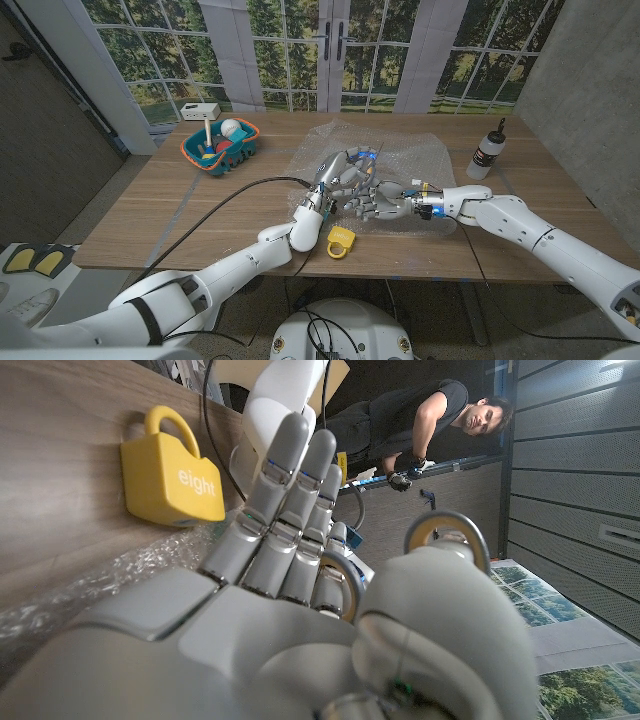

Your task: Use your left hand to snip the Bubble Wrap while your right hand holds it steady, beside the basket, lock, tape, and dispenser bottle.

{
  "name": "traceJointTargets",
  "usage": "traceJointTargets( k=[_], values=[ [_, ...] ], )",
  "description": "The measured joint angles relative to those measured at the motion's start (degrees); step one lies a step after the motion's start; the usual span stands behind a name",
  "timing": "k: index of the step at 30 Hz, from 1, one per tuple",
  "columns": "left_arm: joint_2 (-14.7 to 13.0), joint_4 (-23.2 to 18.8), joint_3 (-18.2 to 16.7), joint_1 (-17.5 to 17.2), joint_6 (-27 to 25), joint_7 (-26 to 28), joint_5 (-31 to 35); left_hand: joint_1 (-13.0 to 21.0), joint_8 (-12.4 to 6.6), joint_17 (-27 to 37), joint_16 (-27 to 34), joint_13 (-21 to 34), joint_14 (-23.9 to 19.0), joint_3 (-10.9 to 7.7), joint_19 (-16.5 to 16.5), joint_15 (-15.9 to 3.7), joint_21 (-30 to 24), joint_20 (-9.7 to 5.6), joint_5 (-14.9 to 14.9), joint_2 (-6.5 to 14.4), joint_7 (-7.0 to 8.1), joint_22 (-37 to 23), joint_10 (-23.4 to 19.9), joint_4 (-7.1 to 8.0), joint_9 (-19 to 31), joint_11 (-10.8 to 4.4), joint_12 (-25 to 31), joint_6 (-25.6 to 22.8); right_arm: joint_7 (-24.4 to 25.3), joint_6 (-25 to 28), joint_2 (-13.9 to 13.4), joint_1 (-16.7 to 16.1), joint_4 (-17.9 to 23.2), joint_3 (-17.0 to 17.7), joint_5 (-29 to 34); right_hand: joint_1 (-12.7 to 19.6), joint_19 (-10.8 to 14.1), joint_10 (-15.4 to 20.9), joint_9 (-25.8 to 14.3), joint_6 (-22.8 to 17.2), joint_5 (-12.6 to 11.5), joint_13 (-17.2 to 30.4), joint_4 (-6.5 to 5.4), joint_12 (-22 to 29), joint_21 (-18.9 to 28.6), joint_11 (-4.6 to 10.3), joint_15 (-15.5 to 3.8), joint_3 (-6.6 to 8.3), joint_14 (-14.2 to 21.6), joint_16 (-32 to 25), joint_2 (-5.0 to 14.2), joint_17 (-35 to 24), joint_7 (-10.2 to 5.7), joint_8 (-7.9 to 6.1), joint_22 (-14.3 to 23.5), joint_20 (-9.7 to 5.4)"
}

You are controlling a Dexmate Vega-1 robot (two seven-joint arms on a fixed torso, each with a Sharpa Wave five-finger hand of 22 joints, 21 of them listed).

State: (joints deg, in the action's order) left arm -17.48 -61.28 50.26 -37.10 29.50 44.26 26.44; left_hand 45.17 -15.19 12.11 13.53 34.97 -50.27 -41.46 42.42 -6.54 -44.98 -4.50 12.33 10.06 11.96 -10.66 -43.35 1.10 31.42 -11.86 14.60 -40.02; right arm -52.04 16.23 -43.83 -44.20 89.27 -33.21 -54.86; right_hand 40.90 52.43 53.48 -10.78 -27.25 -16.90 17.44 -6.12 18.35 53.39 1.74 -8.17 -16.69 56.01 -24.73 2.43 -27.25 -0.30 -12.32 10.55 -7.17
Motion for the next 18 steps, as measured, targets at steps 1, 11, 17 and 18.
traceJointTargets(
  k=[1,11,17,18],
  values=[
    [-0.2,-0.3,-0.1,-0.2,-0.2,0.0,0.0,0.0,0.0,0.0,0.0,0.1,0.0,0.0,-0.2,0.0,0.0,0.19,0.0,0.0,0.0,0.0,0.0,0.0,0.1,0.0,0.0,0.0,0.0,0.2,0.1,0.1,-0.1,-0.1,0.1,0.0,0.0,0.0,0.0,0.0,0.0,0.0,0.0,0.0,0.0,0.0,0.1,0.0,0.1,0.0,0.04,0.0,-0.01,0.0,0.0,0.0],
    [-1.3,-2.8,-1.1,-1.9,-1.4,-0.2,0.0,-0.3,0.06,0.0,0.0,0.3,0.0,0.0,-0.2,0.0,0.0,0.19,0.0,0.3,0.0,0.3,0.0,0.0,0.3,0.0,-0.3,0.0,-0.7,0.7,1.1,1.3,-1.4,-1.0,0.8,5.5,0.0,0.8,-0.2,-3.7,0.2,0.9,2.48,0.3,0.0,0.19,-0.02,2.48,0.6,0.0,3.18,-0.9,-2.43,-1.62,0.0,0.0],
    [-1.7,-3.9,-1.6,-2.6,-1.9,-0.3,0.0,-0.3,0.28,0.0,0.0,0.4,0.0,-0.09,-0.2,0.0,-0.4,0.19,0.0,0.3,0.01,0.3,0.0,-0.09,0.3,0.0,-0.3,0.0,-0.8,0.8,1.6,2.0,-1.9,-1.3,1.2,9.1,0.0,1.3,-0.3,-6.8,1.1,1.3,4.19,0.4,0.0,0.22,-0.32,4.19,0.9,0.0,4.59,-1.3,-4.62,-2.55,0.0,0.0],
    [-1.9,-4.1,-1.8,-2.9,-2.0,-0.3,0.0,-0.3,0.28,0.0,0.0,0.4,0.0,-0.21,-0.2,0.0,-0.4,0.19,0.0,0.3,0.01,0.3,0.0,-0.21,0.3,0.0,-0.3,0.0,-0.9,0.8,1.7,2.1,-1.9,-1.3,1.2,9.2,0.0,1.3,-0.3,-7.1,1.2,1.3,4.19,0.5,0.0,0.26,-0.32,4.19,0.9,0.0,4.68,-1.3,-4.42,-2.55,0.1,0.0]
  ],
)
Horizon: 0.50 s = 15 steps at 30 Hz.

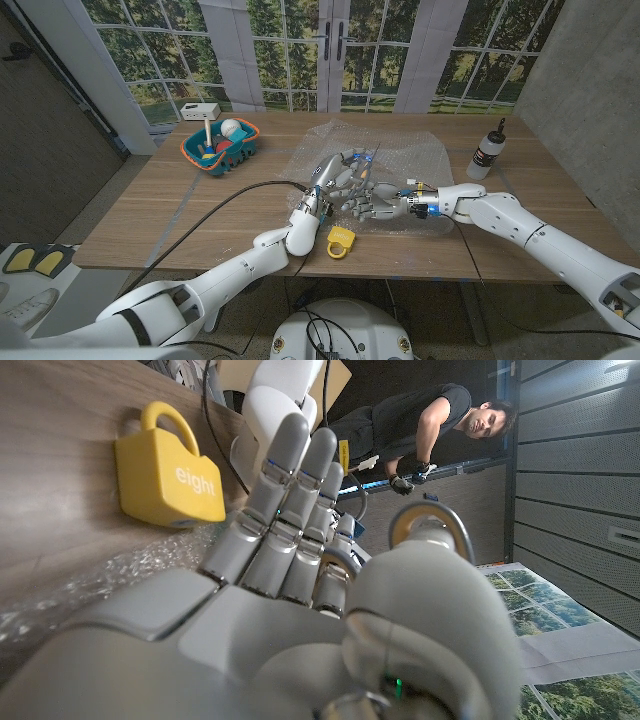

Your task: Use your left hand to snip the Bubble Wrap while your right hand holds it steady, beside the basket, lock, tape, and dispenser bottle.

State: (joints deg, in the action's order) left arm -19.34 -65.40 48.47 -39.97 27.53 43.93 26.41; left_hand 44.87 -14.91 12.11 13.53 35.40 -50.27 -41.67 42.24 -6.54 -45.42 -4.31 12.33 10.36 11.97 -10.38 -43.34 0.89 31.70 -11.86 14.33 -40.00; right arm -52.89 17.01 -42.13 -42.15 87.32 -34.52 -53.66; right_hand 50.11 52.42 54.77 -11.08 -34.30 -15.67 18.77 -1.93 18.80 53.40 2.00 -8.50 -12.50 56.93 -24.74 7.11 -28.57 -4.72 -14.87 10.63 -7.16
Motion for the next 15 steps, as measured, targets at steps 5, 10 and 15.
traceJointTargets(
  k=[5,10,15],
  values=[
    [0.0,-0.1,-0.2,-0.3,-0.1,0.0,-0.1,-0.2,0.0,0.0,0.0,0.1,0.0,-0.02,0.0,0.0,0.0,0.0,0.0,-0.2,0.0,0.0,-0.3,-0.02,0.2,-0.31,0.0,0.0,0.0,0.1,0.1,0.3,-0.1,0.0,0.1,0.1,0.0,0.0,0.0,-0.2,0.2,0.3,0.0,0.0,0.0,0.03,0.1,0.0,0.1,0.0,0.14,0.0,-0.2,0.0,0.2,0.0],
    [0.0,0.0,-0.3,-0.4,-0.1,0.0,-0.2,-0.2,0.38,0.0,0.0,0.1,0.0,-0.02,-0.1,0.0,-0.4,-0.11,0.0,-0.2,0.0,0.0,-0.3,-0.02,0.5,-0.31,-0.4,-0.4,0.0,0.3,0.1,0.5,-0.2,-0.1,0.2,0.1,0.0,0.0,0.0,-0.2,0.6,0.3,0.0,0.0,0.0,0.03,0.11,0.0,0.1,0.0,0.14,0.0,-0.18,0.0,0.2,0.0],
    [0.3,0.3,-0.4,-0.4,0.1,-0.1,-0.4,-0.2,0.38,0.0,0.0,0.1,0.0,-0.02,-0.1,0.0,-0.4,-0.1,0.0,-0.2,0.09,0.0,-0.3,-0.02,0.2,-0.31,-0.4,-0.5,-0.2,0.5,0.3,0.9,-0.6,-0.3,0.3,-0.3,0.0,0.4,0.0,-0.3,0.9,0.3,-0.25,0.0,0.2,0.04,-0.01,-0.26,0.6,0.0,-0.27,0.0,-0.1,0.0,0.2,0.0]
  ],
)
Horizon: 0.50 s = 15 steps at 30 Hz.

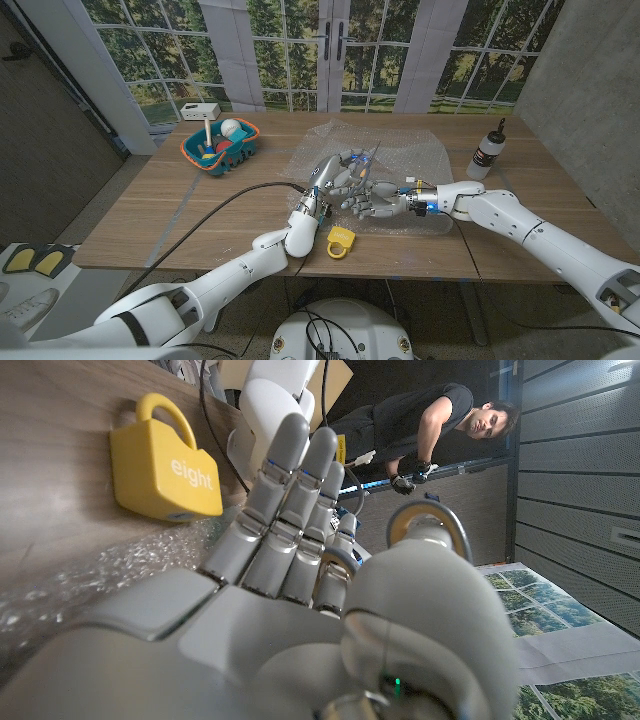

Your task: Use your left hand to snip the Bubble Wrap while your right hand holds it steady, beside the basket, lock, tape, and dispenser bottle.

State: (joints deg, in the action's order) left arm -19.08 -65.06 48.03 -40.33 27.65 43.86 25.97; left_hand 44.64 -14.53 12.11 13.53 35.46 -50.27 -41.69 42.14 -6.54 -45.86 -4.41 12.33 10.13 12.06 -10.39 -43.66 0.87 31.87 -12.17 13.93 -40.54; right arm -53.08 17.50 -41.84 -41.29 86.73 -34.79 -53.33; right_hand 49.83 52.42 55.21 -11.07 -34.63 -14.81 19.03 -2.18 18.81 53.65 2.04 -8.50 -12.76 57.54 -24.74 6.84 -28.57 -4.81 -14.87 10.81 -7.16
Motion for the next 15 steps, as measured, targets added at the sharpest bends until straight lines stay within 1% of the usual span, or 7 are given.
traceJointTargets(
  k=[6,7,10,11,14,15],
  values=[
    [0.1,0.2,-0.1,0.0,0.2,-0.1,-0.3,-0.3,0.0,0.0,0.0,0.3,0.0,-0.1,0.0,0.0,-0.6,0.0,0.0,0.3,0.0,0.0,0.0,-0.1,0.0,0.0,0.0,0.0,-0.2,0.2,0.1,0.2,-0.1,-0.1,0.1,-0.4,0.0,0.0,0.0,0.2,0.2,0.0,0.0,0.0,0.0,0.01,0.0,0.0,0.0,-0.1,-0.35,0.0,0.23,0.0,0.0,0.0],
    [0.1,0.3,-0.1,0.0,0.2,-0.1,-0.3,-0.3,0.0,0.1,0.0,0.3,0.0,-0.18,0.0,-0.02,-0.7,0.0,0.0,0.3,-0.13,-0.1,-0.2,-0.18,0.0,0.21,0.0,-0.1,-0.3,0.2,0.1,0.2,-0.1,-0.1,0.1,-0.4,0.0,0.0,0.0,0.2,0.2,0.0,0.0,0.0,0.0,0.01,0.0,0.0,0.0,-0.1,-0.35,0.0,0.23,0.0,0.0,0.0],
    [0.3,0.4,-0.1,0.0,0.3,-0.1,-0.3,-0.3,0.0,0.7,0.5,1.0,-1.9,-0.17,0.2,-0.41,-1.4,0.18,0.0,0.3,-0.41,-0.2,-0.4,-0.17,0.9,0.38,0.0,-0.4,-0.3,0.2,0.0,0.2,-0.1,-0.1,0.1,-0.4,0.0,0.0,0.0,0.2,0.2,0.0,-0.23,0.0,0.0,0.02,0.0,-0.23,0.0,-0.1,-0.35,0.0,0.23,0.0,0.0,0.0],
    [0.4,0.6,-0.1,0.0,0.3,-0.1,-0.3,-0.3,-0.05,1.0,1.0,1.4,-2.8,-0.17,0.5,-0.63,-1.6,-0.02,0.0,0.3,-0.41,-0.2,-0.5,-0.17,1.4,0.51,0.1,-0.4,-0.3,0.2,0.0,0.2,-0.1,-0.1,0.1,-0.4,0.0,0.0,0.0,0.2,0.2,0.0,-0.23,0.0,0.0,0.02,0.0,-0.23,0.0,-0.1,-0.35,0.0,0.23,0.0,0.0,0.0],
    [0.5,0.8,-0.1,0.1,0.4,-0.1,-0.3,-0.3,-1.35,2.6,2.5,4.0,-5.0,0.02,0.4,-1.32,-3.2,0.0,0.6,0.3,-0.41,-0.8,-0.5,-0.32,3.8,0.49,1.3,-0.4,-0.4,0.3,-0.1,0.2,0.2,-0.1,0.1,-0.4,0.0,0.0,0.0,0.2,0.4,0.0,-0.23,0.0,0.0,0.02,0.0,-0.24,0.0,-0.1,-0.35,0.0,0.23,0.13,-0.1,0.0],
    [0.5,0.9,-0.1,0.2,0.4,0.0,-0.3,-0.3,-2.06,3.6,2.8,5.9,-5.8,0.34,0.4,-1.55,-4.1,0.0,1.0,0.3,-0.42,-1.0,0.3,-0.14,5.4,0.43,2.3,-0.4,-0.4,0.3,-0.2,0.2,0.3,-0.1,0.1,-0.4,0.0,0.0,0.0,0.2,0.4,0.0,-0.23,0.0,0.0,0.02,0.0,-0.24,0.0,-0.1,-0.35,0.0,0.23,0.28,-0.1,0.0]
  ],
)
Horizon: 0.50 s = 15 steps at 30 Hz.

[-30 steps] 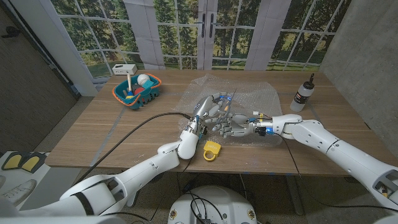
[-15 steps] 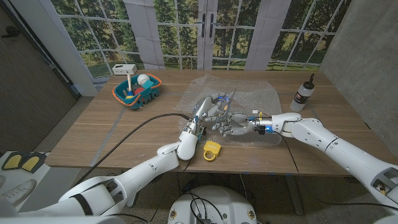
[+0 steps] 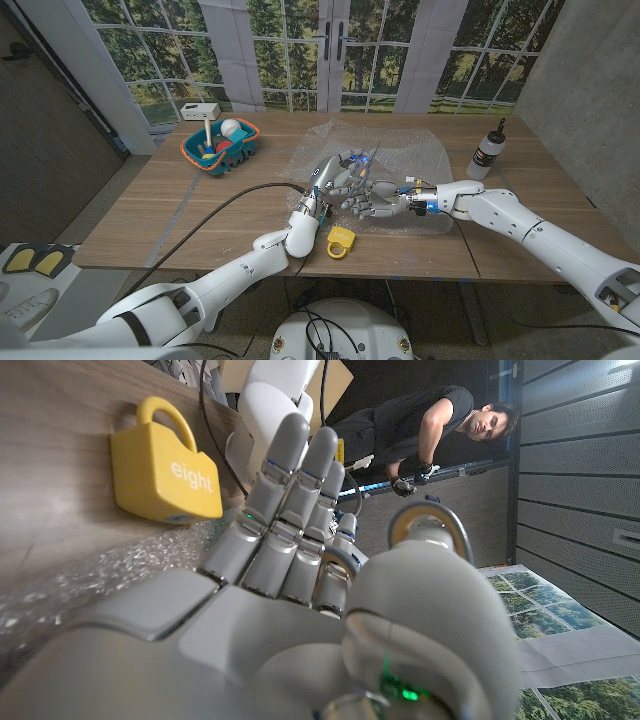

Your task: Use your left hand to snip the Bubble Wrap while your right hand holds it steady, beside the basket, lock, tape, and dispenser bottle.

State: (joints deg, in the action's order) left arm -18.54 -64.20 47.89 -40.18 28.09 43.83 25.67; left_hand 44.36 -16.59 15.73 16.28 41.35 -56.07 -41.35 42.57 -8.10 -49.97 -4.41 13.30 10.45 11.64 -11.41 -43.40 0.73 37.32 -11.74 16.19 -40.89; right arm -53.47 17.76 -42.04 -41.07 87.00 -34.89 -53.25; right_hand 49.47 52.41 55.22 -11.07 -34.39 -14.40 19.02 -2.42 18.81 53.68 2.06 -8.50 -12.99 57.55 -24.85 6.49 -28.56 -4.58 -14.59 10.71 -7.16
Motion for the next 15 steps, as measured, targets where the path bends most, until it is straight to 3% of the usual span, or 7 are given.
traceJointTargets(
  k=[3,6,15],
  values=[
    [0.1,0.1,0.0,0.1,0.1,0.1,0.0,1.3,-2.32,4.9,1.1,7.4,-2.0,0.65,-2.1,-0.91,-4.6,0.26,1.0,0.4,0.03,-0.9,2.2,0.65,6.7,-0.13,3.5,2.1,0.0,0.0,-0.2,-0.1,0.3,0.1,0.0,0.0,0.0,0.0,0.0,0.0,0.0,-0.1,0.0,0.0,0.0,0.0,0.0,0.0,0.0,0.2,0.0,0.0,0.0,0.0,-0.1,0.0],
    [0.1,0.1,0.0,0.1,0.1,0.1,0.0,2.7,-3.35,10.1,2.4,13.2,-4.0,0.73,-4.7,-1.79,-9.9,0.72,1.7,0.5,0.01,-2.4,3.5,1.12,11.9,-0.22,6.6,4.1,0.0,0.0,-0.3,-0.2,0.7,0.2,0.0,0.0,0.0,0.0,0.0,0.0,0.0,-0.2,0.0,0.0,0.0,0.0,0.0,0.0,0.0,0.3,0.0,0.0,0.0,0.01,-0.1,0.0],
    [0.6,1.0,0.2,0.4,0.2,0.1,-0.5,3.8,-3.82,16.9,6.4,18.6,-7.5,0.5,-6.3,-3.78,-14.9,0.95,1.8,1.0,-0.08,-4.2,4.2,2.31,15.7,0.08,9.3,5.6,0.3,0.0,-0.7,-0.5,1.5,0.6,-0.2,0.0,0.0,0.1,0.0,0.0,0.2,-0.1,0.0,0.0,0.0,0.08,-0.1,0.0,0.1,0.4,0.0,0.0,0.01,0.01,-0.1,0.0]
  ],
)
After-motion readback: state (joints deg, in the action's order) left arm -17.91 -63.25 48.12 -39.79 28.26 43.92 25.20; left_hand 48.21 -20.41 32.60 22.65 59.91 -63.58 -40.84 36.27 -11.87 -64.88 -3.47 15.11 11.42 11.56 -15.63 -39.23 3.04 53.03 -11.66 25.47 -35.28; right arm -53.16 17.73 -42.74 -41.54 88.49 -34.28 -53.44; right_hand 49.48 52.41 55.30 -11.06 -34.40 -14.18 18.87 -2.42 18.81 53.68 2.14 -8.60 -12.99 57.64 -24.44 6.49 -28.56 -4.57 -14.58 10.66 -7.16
